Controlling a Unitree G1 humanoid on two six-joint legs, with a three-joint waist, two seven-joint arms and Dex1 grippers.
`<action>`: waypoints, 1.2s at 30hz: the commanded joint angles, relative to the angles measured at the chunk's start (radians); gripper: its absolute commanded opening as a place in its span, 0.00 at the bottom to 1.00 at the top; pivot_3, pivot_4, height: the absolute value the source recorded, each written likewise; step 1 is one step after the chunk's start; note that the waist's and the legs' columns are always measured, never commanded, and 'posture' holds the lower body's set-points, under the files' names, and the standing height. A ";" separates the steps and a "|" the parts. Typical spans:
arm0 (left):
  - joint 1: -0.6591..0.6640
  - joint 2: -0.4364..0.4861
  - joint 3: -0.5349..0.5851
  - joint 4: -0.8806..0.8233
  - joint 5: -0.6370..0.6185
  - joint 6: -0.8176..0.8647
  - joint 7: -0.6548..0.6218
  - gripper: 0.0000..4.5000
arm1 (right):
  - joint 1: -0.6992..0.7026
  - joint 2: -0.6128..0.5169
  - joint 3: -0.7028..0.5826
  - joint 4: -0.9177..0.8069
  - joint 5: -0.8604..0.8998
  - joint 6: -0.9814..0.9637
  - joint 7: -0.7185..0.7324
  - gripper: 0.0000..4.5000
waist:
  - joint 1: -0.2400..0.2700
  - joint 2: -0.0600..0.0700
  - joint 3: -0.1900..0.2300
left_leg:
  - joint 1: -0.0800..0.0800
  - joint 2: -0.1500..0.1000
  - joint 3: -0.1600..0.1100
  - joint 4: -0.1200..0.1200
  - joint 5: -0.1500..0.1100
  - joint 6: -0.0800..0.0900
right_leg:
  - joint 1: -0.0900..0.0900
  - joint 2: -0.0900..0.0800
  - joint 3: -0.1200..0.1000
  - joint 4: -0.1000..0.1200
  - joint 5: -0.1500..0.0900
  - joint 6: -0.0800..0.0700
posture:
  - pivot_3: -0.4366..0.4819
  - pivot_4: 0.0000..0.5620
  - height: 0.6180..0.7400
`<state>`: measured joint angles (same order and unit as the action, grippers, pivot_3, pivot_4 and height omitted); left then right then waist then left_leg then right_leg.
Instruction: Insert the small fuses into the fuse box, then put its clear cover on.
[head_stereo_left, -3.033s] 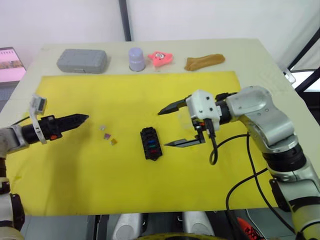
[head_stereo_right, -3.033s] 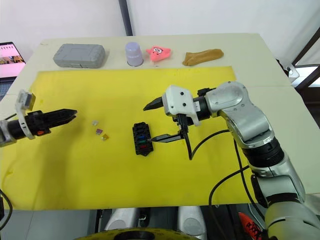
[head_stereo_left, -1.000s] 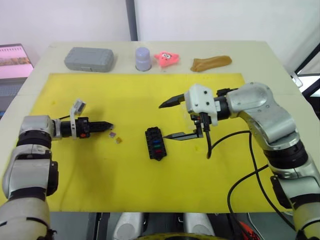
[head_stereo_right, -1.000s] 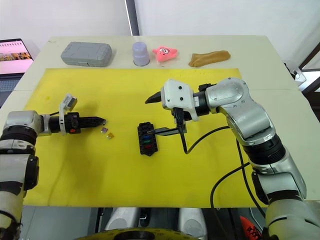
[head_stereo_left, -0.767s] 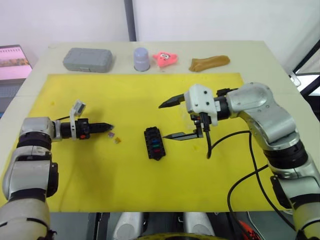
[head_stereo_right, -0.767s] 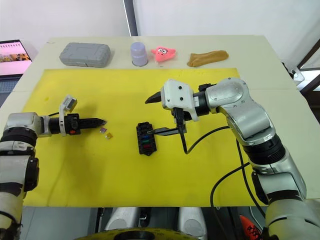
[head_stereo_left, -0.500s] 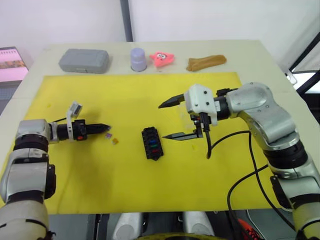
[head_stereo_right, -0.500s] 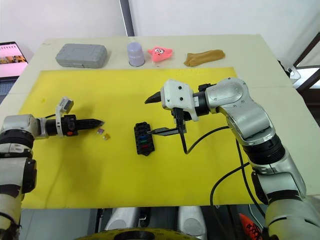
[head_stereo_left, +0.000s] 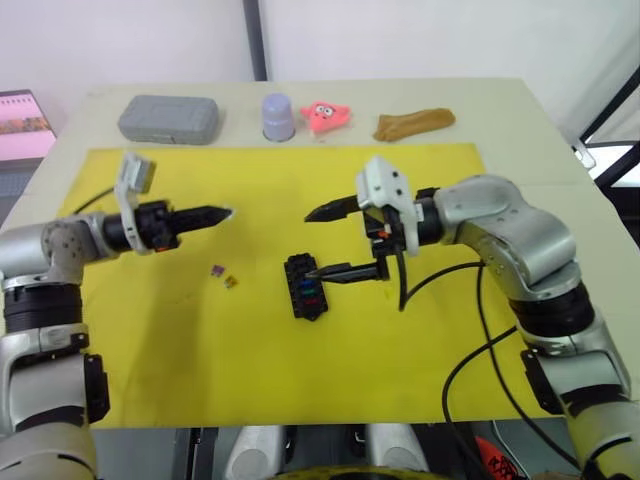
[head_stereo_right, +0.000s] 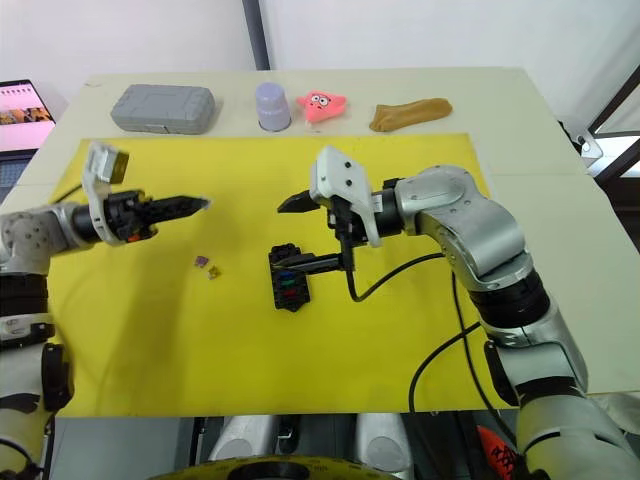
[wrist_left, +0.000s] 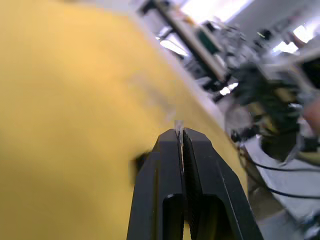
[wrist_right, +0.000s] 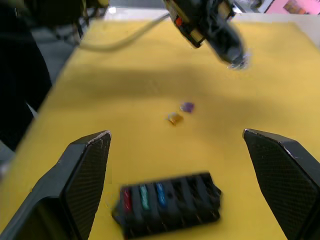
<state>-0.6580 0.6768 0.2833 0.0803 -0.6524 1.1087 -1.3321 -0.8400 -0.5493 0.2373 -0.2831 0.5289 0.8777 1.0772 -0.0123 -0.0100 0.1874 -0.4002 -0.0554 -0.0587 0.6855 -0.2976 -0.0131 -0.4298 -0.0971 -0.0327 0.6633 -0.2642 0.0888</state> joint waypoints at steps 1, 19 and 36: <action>0.038 -0.017 0.001 -0.208 -0.093 -0.006 0.057 0.01 | -0.073 0.027 -0.064 -0.002 0.099 0.162 -0.051 1.00 | -0.004 0.000 0.000 | 0.000 0.000 0.000 0.000 0.000 0.000 | 0.000 0.000 0.000 0.000 0.000 0.000 | 0.48 0.27 0.92; 0.077 0.014 -0.076 -0.334 -0.203 -0.100 0.145 0.01 | -0.183 0.065 -0.156 0.085 0.306 0.487 -0.156 1.00 | -0.002 0.000 0.000 | 0.001 0.000 0.000 -0.001 0.001 -0.001 | 0.000 0.001 0.000 0.000 0.000 0.000 | 0.48 0.27 0.92; 0.095 0.051 -0.106 -0.325 -0.222 -0.135 0.148 0.00 | -0.206 0.068 -0.150 0.101 0.328 0.491 -0.171 0.21 | -0.002 0.000 0.000 | 0.001 0.000 0.000 -0.002 0.000 -0.001 | 0.000 0.001 0.000 0.000 0.000 0.000 | 0.48 0.27 0.92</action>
<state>-0.5587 0.7098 0.1727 -0.2367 -0.8565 0.9926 -1.1853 -1.0177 -0.4819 0.1023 -0.1702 0.8358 1.3696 0.9058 -0.0142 -0.0098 0.1874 -0.3994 -0.0553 -0.0585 0.6840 -0.2972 -0.0138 -0.4300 -0.0959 -0.0328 0.6633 -0.2642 0.0886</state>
